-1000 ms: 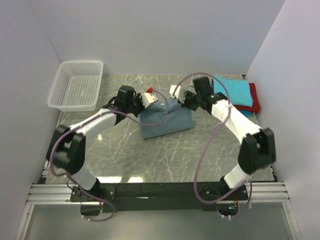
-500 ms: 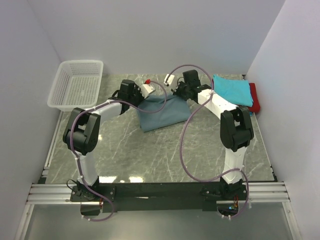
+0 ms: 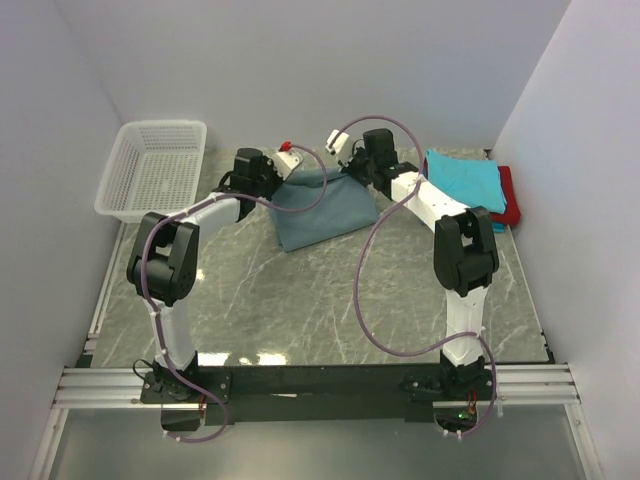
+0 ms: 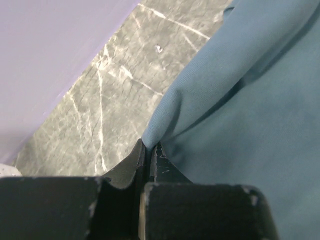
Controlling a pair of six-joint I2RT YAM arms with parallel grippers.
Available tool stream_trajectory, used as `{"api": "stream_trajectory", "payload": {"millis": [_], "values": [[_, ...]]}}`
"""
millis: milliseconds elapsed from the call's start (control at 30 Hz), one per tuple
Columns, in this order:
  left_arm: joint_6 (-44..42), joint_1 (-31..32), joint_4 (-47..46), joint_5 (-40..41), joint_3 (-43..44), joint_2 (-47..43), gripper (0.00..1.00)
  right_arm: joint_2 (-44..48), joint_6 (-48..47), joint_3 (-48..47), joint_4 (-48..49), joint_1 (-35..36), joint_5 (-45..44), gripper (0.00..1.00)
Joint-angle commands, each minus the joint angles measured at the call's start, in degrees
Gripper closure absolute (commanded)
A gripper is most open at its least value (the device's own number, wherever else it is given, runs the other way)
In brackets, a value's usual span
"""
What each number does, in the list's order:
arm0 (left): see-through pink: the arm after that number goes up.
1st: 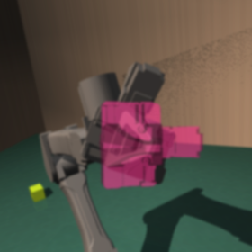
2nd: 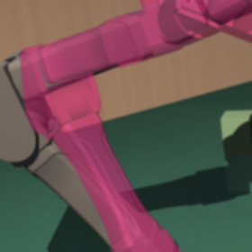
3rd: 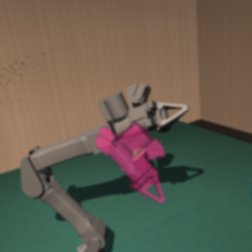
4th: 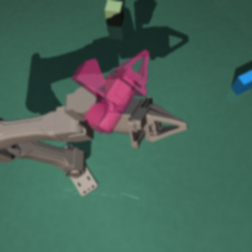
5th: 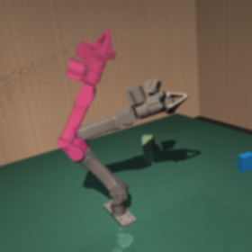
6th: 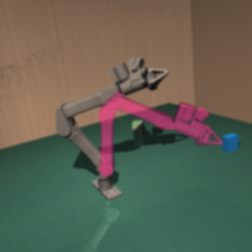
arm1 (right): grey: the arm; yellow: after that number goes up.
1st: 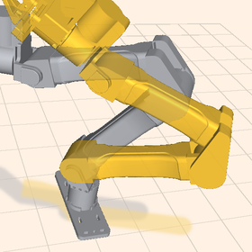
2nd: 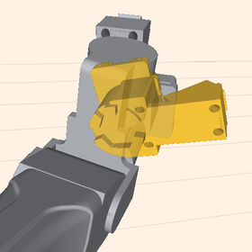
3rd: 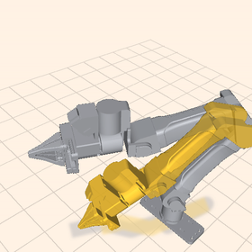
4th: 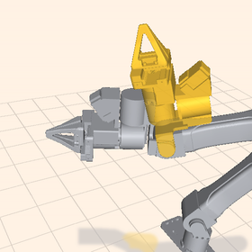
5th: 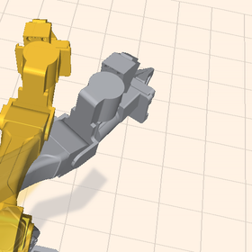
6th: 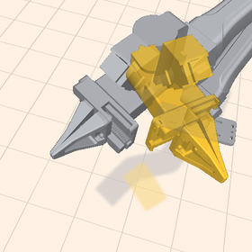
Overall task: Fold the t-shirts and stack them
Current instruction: Fold the tshirt
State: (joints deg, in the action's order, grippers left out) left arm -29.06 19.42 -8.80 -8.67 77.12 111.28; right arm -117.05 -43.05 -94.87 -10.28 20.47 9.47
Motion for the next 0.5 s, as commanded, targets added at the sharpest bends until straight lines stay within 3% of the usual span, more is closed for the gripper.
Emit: {"api": "stream_trajectory", "payload": {"millis": [0,200,467], "values": [[0.8,-0.3,-1.2,1.1,2.9,0.1,1.0,0.1,0.5,-2.2,3.3,0.1,-0.4,1.0],[1.6,-0.5,0.2,3.4,5.2,0.1,1.0,-0.8,0.4,-4.2,3.2,0.4,0.4,1.0],[2.9,-0.6,0.4,5.1,2.1,-0.7,1.0,-3.3,0.2,-5.9,4.0,1.7,-0.6,1.0]]}}
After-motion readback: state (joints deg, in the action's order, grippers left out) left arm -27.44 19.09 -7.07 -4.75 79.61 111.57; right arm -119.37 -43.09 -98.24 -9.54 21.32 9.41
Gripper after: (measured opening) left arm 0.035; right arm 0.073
